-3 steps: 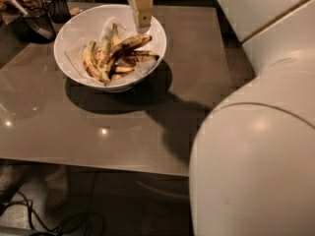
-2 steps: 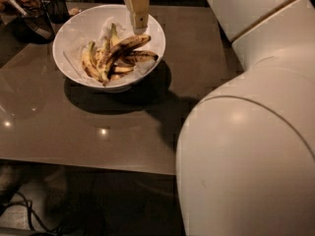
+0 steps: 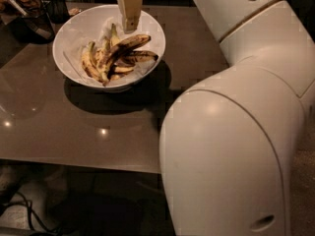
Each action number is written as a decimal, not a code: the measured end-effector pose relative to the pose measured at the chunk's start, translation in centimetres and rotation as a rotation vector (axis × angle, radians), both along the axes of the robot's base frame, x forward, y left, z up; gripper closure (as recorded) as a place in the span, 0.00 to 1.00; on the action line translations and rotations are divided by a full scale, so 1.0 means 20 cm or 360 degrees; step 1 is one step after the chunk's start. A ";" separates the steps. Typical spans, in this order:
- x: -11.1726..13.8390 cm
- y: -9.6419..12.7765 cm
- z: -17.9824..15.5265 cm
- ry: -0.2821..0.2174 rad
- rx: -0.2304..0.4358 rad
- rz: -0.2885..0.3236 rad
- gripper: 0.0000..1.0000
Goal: Pick banana from white bowl
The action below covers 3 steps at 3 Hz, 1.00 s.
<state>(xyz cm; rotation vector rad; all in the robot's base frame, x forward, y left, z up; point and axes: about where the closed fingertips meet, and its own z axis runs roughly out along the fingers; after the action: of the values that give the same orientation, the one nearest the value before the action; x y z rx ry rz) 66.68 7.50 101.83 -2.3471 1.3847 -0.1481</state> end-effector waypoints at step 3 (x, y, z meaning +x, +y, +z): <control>0.03 0.10 -0.11 0.0044 -0.0071 0.0082 0.34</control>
Offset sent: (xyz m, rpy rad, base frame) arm -0.0177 -0.0071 -0.0233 -0.1361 0.1383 0.0521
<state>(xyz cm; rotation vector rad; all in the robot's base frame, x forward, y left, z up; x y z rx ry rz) 67.23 9.51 99.59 -2.4273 1.3457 -0.1335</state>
